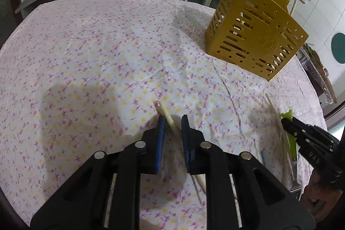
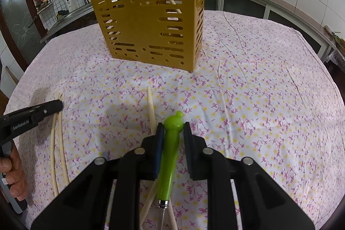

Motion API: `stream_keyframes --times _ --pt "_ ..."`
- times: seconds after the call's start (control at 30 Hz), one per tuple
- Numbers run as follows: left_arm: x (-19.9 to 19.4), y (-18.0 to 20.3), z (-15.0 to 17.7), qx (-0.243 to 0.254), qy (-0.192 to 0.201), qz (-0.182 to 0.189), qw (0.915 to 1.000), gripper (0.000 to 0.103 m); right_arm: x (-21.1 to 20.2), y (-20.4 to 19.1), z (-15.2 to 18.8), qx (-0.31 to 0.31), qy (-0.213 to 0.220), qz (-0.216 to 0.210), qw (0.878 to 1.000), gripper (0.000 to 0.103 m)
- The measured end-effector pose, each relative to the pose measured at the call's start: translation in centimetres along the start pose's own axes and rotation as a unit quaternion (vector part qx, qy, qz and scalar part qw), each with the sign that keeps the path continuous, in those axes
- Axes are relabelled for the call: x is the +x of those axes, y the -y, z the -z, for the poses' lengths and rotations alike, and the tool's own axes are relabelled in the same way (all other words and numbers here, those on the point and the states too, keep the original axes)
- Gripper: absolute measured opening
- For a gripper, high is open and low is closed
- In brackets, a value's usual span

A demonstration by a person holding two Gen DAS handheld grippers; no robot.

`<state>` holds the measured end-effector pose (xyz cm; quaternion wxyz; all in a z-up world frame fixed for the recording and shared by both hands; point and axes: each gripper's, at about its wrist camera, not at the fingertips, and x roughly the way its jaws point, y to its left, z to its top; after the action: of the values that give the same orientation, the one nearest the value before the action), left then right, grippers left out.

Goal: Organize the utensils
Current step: 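Close the left tool on a wooden chopstick while the right tool holds the fork, then lift the chopstick and green-handled fork and carry them toward the yellow holder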

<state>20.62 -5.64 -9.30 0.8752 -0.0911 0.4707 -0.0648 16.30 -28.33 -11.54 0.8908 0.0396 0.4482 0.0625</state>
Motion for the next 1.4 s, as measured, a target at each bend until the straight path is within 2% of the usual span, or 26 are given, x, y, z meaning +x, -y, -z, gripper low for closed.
stream_keyframes --times 0.2,0.27,0.33,0.37,0.4,0.67,0.77,1.0,1.07,1.17,1.27,1.4 --pt "-1.0 -0.5 0.8 -0.007 0.005 0.004 1.0 0.026 0.0 0.0 0.0 0.0 0.0 0.0 1.0 0.019" --pt "-0.9 -0.4 0.9 -0.001 0.004 0.001 1.0 0.026 0.2 0.1 0.1 0.001 0.0 0.0 1.0 0.019" --pt "-0.9 -0.5 1.0 -0.002 0.004 0.002 1.0 0.022 0.2 0.0 0.1 0.002 0.0 0.0 1.0 0.019" --pt "-1.1 -0.5 1.0 -0.001 0.005 0.003 1.0 0.012 0.1 0.0 0.2 0.002 0.0 0.0 1.0 0.019" --pt "-1.2 -0.5 1.0 0.002 0.004 0.005 1.0 0.009 0.1 0.0 0.2 0.001 0.0 0.0 1.0 0.019" --pt "-1.2 -0.7 1.9 0.009 -0.002 0.01 0.9999 0.009 0.1 0.0 0.2 0.004 -0.001 0.002 1.0 0.019" --pt "-0.6 -0.4 1.2 0.015 -0.009 -0.001 0.9999 0.015 0.0 -0.3 0.1 0.001 0.0 0.0 1.0 0.019" --pt "0.3 0.2 0.2 0.017 -0.011 -0.028 0.9994 0.015 0.5 -0.5 0.1 -0.005 -0.006 0.007 1.0 0.019" --pt "0.4 0.4 0.1 0.021 -0.006 -0.032 0.9993 0.012 0.6 -0.7 0.1 -0.01 -0.008 0.01 1.0 0.019" --pt "0.4 0.2 -0.1 0.015 -0.003 -0.026 0.9995 0.008 0.4 -0.8 -0.1 -0.012 -0.007 0.006 1.0 0.019" --pt "0.0 -0.2 -0.3 0.005 -0.002 -0.005 1.0 0.004 -0.5 -0.7 -0.3 -0.009 0.004 0.002 1.0 0.019" --pt "-1.7 0.3 -0.7 0.009 0.02 0.003 0.9998 0.004 -2.1 -0.3 -0.7 -0.003 0.023 -0.004 1.0 0.019"
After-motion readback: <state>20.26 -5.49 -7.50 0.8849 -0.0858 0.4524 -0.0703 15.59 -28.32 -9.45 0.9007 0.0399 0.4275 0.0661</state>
